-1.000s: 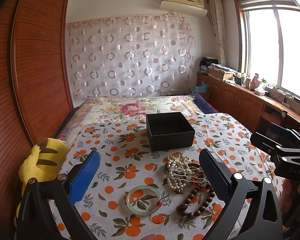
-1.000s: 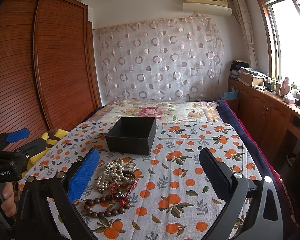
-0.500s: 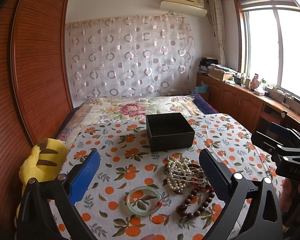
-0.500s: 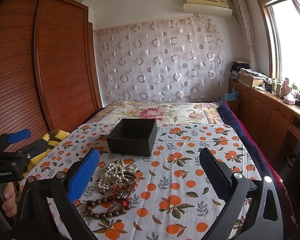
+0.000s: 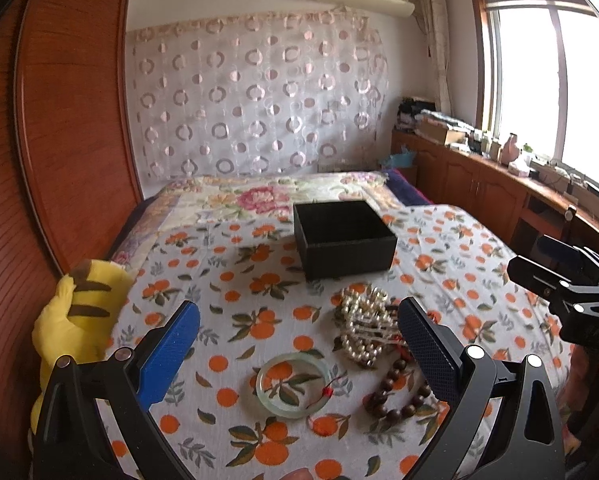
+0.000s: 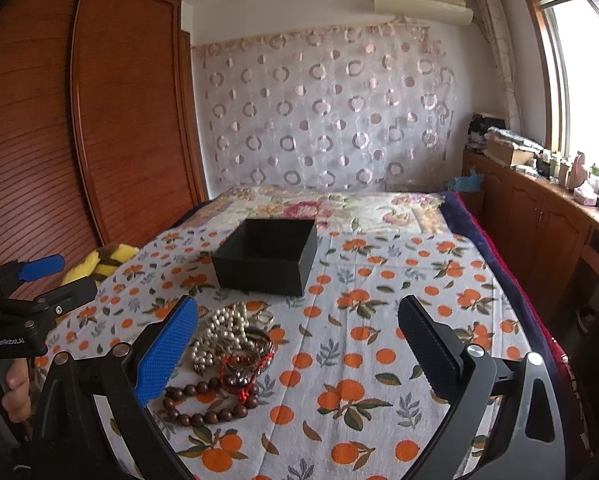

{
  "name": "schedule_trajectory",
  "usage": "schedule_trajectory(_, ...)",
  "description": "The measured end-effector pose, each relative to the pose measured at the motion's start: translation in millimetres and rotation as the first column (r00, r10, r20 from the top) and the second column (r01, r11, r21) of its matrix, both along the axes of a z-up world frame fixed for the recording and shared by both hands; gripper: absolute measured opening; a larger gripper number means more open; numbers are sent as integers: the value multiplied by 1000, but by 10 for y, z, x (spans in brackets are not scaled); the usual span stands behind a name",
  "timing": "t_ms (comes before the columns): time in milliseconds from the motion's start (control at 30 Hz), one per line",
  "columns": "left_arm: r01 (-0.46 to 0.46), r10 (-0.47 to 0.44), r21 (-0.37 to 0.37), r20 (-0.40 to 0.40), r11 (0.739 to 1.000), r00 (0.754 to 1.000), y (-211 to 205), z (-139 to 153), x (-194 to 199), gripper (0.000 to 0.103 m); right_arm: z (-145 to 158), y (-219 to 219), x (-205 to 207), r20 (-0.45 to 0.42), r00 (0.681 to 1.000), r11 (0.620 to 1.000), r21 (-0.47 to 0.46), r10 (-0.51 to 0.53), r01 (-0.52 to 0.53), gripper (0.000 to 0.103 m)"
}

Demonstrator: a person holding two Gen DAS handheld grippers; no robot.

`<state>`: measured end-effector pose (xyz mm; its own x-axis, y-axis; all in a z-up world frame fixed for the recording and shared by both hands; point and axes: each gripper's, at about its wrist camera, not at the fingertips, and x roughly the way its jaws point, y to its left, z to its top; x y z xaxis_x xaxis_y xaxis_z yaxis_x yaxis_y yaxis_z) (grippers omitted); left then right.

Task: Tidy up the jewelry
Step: 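Grasp the red-cord jewelry piece from the pile with the right tool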

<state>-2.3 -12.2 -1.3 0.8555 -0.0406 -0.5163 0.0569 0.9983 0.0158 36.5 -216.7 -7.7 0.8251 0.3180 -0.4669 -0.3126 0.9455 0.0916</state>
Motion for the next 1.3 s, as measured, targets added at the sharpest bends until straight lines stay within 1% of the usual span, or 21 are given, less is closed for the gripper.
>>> schedule_trajectory(33, 0, 0, -3, -6, 1000, 1000, 21, -33, 3, 96, -35, 4, 13, -7, 1000, 1000, -2, 5, -6, 98)
schedule_trajectory(67, 0, -1, -7, -14, 1000, 1000, 48, -76, 14, 96, -139, 1, 38, -15, 1000, 1000, -8, 10, -10, 97)
schedule_trajectory(167, 4, -4, -9, -38, 1000, 999, 89, -176, 49, 96, -250, 42, 86, -47, 999, 999, -24, 27, -28, 88)
schedule_trajectory(200, 4, -5, -10, -44, 1000, 999, 100, -207, 59, 96, -306, 55, 107, -63, 997, 999, -26, 36, -38, 84)
schedule_trajectory(233, 5, -6, -11, -54, 1000, 999, 108, -241, 74, 96, -364, 52, 125, -82, 995, 998, -23, 49, -51, 77)
schedule_trajectory(267, 6, -7, -12, -61, 1000, 998, 116, -269, 85, 96, -422, 72, 168, -109, 992, 998, -21, 62, -65, 73)
schedule_trajectory(333, 10, -11, -17, -74, 1000, 997, 138, -331, 104, 96, -555, 111, 249, -159, 984, 996, -17, 84, -88, 62)
schedule_trajectory(467, 14, -16, -19, -106, 1000, 994, 177, -459, 147, 96, -740, 182, 353, -231, 965, 992, 10, 122, -123, 53)
schedule_trajectory(533, 16, -19, -24, -123, 1000, 992, 199, -520, 168, 96, -807, 216, 397, -256, 957, 990, 20, 137, -136, 48)
schedule_trajectory(567, 17, -21, -30, -133, 999, 991, 217, -560, 183, 96, -842, 238, 422, -274, 951, 989, 27, 146, -144, 47)
schedule_trajectory(667, 17, -24, -50, -137, 999, 990, 235, -581, 184, 96, -924, 278, 471, -313, 934, 985, 62, 174, -163, 44)
schedule_trajectory(733, 20, -27, -54, -135, 998, 991, 243, -580, 189, 96, -978, 295, 510, -339, 922, 982, 85, 189, -170, 37)
schedule_trajectory(767, 20, -27, -53, -135, 998, 990, 240, -578, 191, 96, -984, 289, 523, -345, 918, 980, 98, 197, -174, 36)
schedule_trajectory(800, 21, -28, -54, -137, 998, 990, 239, -577, 191, 96, -983, 294, 526, -346, 915, 978, 107, 207, -181, 29)
schedule_trajectory(833, 21, -29, -55, -139, 998, 990, 239, -578, 192, 96, -969, 299, 524, -343, 914, 975, 113, 218, -190, 16)
schedule_trajectory(900, 22, -29, -54, -141, 998, 990, 243, -588, 201, 96, -899, 294, 485, -317, 924, 976, 101, 214, -192, 4)
schedule_trajectory(1000, 21, -29, -56, -148, 998, 989, 230, -595, 211, 96, -778, 245, 447, -280, 936, 976, 99, 214, -194, 4)
schedule_trajectory(1133, 22, -30, -57, -151, 998, 988, 230, -607, 222, 96, -553, 125, 360, -206, 959, 979, 91, 197, -182, 3)
schedule_trajectory(1300, 26, -34, -52, -153, 998, 988, 208, -636, 235, 96, -302, -5, 297, -142, 969, 977, 98, 202, -189, 3)
